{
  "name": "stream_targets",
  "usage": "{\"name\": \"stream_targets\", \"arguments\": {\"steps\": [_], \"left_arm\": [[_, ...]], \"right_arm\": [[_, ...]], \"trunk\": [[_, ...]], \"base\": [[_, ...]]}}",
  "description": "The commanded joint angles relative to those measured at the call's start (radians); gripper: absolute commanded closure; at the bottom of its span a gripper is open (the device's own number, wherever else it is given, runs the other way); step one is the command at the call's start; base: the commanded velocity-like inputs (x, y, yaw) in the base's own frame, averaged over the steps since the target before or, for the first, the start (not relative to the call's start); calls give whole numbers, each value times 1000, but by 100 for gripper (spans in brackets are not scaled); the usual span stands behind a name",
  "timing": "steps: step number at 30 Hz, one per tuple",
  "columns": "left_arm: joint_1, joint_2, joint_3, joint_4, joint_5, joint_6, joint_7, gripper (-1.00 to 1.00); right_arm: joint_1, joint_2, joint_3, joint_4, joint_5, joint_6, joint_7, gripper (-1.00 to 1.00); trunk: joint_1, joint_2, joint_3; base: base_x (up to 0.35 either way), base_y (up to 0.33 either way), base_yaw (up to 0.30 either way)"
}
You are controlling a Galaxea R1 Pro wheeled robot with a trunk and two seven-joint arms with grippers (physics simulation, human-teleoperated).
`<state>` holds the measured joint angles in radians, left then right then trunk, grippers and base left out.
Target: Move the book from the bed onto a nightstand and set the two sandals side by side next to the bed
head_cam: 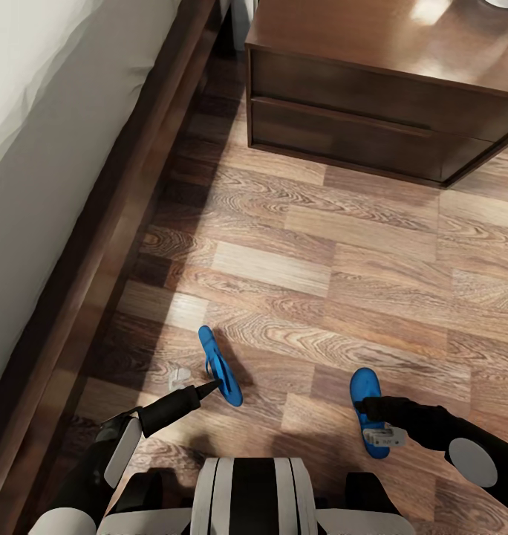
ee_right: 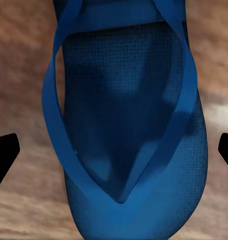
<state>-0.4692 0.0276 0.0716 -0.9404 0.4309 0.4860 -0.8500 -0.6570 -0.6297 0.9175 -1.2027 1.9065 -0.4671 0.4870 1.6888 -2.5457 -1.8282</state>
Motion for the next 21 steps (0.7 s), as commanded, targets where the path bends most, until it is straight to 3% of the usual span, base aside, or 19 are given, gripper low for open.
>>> {"name": "stream_targets", "arguments": {"steps": [1, 21], "left_arm": [[0, 0, 1, 0, 6, 8, -1, 100], [0, 0, 1, 0, 6, 9, -1, 100]], "right_arm": [[-1, -1, 3, -2, 6, -4, 1, -100], [-1, -1, 3, -2, 6, -4, 1, -100]], "trunk": [[0, 0, 0], [2, -1, -4]], "base": [[0, 0, 0], [0, 0, 0]]}}
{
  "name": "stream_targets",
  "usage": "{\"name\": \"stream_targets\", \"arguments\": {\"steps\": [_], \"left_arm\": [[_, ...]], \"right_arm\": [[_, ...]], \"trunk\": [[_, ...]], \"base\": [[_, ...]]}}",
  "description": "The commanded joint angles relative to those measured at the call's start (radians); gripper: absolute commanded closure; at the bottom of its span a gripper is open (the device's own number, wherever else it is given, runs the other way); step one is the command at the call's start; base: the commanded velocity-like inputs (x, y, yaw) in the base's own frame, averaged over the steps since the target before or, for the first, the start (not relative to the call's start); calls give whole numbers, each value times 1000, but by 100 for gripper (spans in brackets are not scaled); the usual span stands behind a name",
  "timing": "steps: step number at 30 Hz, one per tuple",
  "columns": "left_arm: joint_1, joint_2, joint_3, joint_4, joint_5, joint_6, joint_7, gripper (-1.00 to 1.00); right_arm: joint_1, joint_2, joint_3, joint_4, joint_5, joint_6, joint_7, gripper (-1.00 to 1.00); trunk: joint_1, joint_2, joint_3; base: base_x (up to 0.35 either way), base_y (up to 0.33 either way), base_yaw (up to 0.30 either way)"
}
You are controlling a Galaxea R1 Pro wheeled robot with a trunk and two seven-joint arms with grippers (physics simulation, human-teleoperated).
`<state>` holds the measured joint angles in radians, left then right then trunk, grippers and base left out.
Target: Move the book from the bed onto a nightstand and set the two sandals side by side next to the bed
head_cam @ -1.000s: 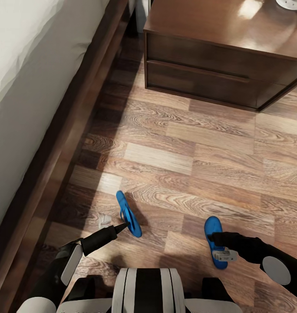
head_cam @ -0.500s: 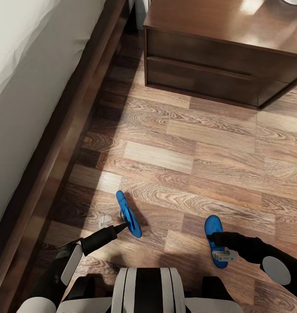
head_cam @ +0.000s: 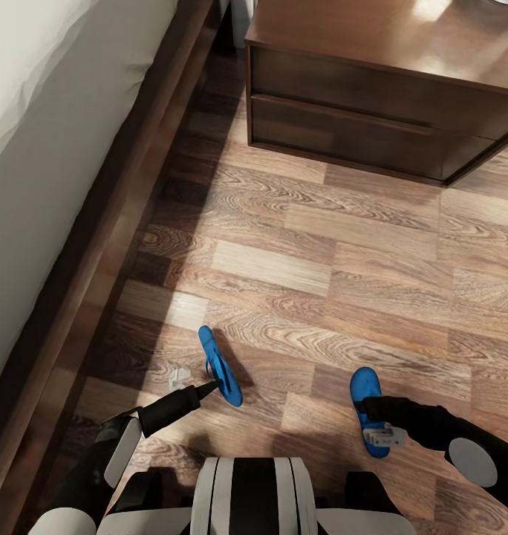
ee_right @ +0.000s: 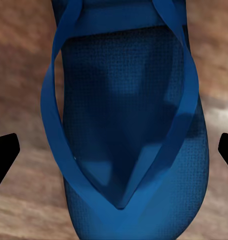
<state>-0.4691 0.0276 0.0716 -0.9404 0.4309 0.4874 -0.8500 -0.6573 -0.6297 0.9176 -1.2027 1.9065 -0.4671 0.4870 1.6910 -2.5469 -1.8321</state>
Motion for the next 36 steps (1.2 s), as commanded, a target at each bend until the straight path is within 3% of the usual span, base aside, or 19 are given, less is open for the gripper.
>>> {"name": "stream_targets", "arguments": {"steps": [1, 35, 36], "left_arm": [[0, 0, 1, 0, 6, 8, -1, 100], [0, 0, 1, 0, 6, 8, -1, 100], [0, 0, 1, 0, 6, 8, -1, 100]], "right_arm": [[-1, -1, 3, -2, 6, -4, 1, -100], [-1, -1, 3, 0, 6, -4, 1, -100], [-1, -1, 3, 0, 6, -4, 1, 100]], "trunk": [[0, 0, 0], [0, 0, 0], [0, 0, 0]], "base": [[0, 0, 0], [0, 0, 0], [0, 0, 0]]}}
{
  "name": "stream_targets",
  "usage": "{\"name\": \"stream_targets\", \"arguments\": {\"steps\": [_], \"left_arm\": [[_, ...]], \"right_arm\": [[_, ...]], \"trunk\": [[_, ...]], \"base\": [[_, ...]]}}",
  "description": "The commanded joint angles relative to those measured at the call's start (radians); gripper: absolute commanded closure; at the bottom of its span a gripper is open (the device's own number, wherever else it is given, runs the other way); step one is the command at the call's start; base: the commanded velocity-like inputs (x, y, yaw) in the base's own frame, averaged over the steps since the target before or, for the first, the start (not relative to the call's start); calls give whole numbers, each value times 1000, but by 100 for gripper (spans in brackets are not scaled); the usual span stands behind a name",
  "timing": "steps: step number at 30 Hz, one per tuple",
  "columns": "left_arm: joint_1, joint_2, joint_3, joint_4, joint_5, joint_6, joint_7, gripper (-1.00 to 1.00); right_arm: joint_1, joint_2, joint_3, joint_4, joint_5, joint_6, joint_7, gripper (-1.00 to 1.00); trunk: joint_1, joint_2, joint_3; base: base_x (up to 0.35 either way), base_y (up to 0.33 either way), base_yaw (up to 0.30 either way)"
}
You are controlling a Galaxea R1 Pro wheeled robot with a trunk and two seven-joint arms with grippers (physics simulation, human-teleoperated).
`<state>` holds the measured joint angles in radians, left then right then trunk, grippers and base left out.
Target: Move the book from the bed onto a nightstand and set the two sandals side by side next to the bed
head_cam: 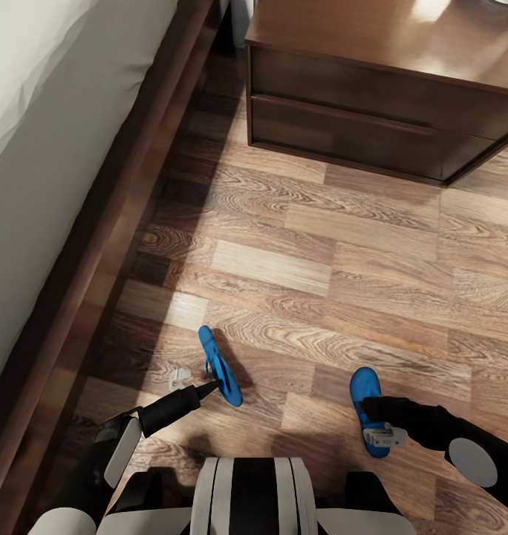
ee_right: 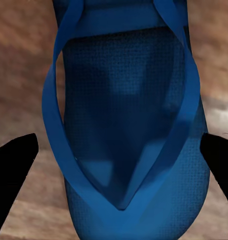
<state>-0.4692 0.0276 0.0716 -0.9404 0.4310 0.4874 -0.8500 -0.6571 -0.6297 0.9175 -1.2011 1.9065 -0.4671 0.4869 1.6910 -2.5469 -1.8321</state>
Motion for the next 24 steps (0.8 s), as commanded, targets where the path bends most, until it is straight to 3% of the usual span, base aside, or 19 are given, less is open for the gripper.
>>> {"name": "stream_targets", "arguments": {"steps": [1, 24], "left_arm": [[0, 0, 1, 0, 6, 8, -1, 100], [0, 0, 1, 0, 6, 8, -1, 100]], "right_arm": [[-1, -1, 3, -2, 6, -4, 1, 100], [-1, -1, 3, -2, 6, -4, 1, 100]], "trunk": [[0, 0, 0], [0, 0, 0]], "base": [[0, 0, 0], [0, 0, 0]]}}
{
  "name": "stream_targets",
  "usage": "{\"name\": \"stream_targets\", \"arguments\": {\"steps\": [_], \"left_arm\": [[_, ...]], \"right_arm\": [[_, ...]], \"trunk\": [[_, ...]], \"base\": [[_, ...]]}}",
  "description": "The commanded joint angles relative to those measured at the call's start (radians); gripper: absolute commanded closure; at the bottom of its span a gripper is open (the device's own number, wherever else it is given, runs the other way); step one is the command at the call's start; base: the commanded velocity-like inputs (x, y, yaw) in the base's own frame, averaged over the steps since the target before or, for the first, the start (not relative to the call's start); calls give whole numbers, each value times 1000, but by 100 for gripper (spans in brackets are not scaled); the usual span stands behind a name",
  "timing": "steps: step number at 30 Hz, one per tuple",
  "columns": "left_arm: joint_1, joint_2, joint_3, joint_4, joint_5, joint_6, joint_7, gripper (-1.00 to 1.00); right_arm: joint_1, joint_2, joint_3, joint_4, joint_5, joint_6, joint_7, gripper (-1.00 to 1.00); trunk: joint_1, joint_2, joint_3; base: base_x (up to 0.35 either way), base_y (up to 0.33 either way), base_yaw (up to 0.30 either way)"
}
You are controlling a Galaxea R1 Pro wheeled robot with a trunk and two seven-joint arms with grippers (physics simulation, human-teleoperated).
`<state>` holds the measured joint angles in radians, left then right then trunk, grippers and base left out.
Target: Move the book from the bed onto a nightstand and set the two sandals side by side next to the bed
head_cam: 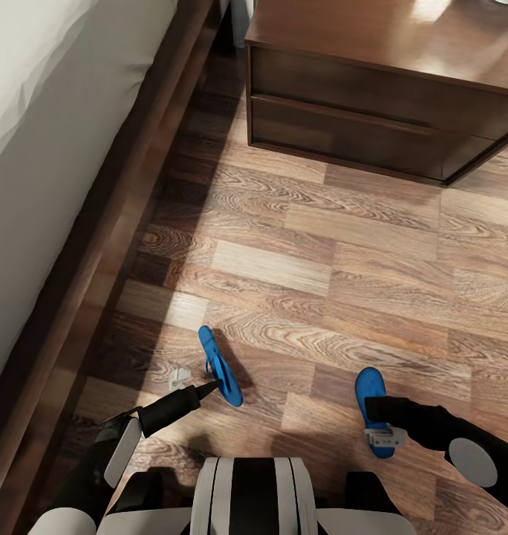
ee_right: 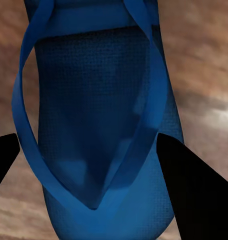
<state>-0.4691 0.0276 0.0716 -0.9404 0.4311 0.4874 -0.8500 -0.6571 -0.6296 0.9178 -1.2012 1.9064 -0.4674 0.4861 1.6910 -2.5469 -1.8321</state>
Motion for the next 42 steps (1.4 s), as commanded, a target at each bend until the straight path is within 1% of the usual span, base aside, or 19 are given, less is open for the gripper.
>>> {"name": "stream_targets", "arguments": {"steps": [1, 3, 10, 42], "left_arm": [[0, 0, 0, 0, 6, 8, -1, 100], [0, 0, 0, 0, 6, 8, -1, 100], [0, 0, 0, 0, 6, 8, -1, 100], [0, 0, 1, 0, 6, 8, -1, 100]], "right_arm": [[-1, -1, 3, -1, 7, -4, 2, 100], [-1, -1, 3, -1, 7, -4, 2, 100], [-1, -1, 3, -1, 7, -4, 2, 100], [-1, -1, 2, -2, 3, -3, 0, 100]], "trunk": [[-1, 0, 3], [-1, 0, 11], [-1, 0, 11], [-16, 8, 135]], "base": [[0, 0, 0], [0, 0, 0], [0, 0, 0], [0, 0, 0]]}}
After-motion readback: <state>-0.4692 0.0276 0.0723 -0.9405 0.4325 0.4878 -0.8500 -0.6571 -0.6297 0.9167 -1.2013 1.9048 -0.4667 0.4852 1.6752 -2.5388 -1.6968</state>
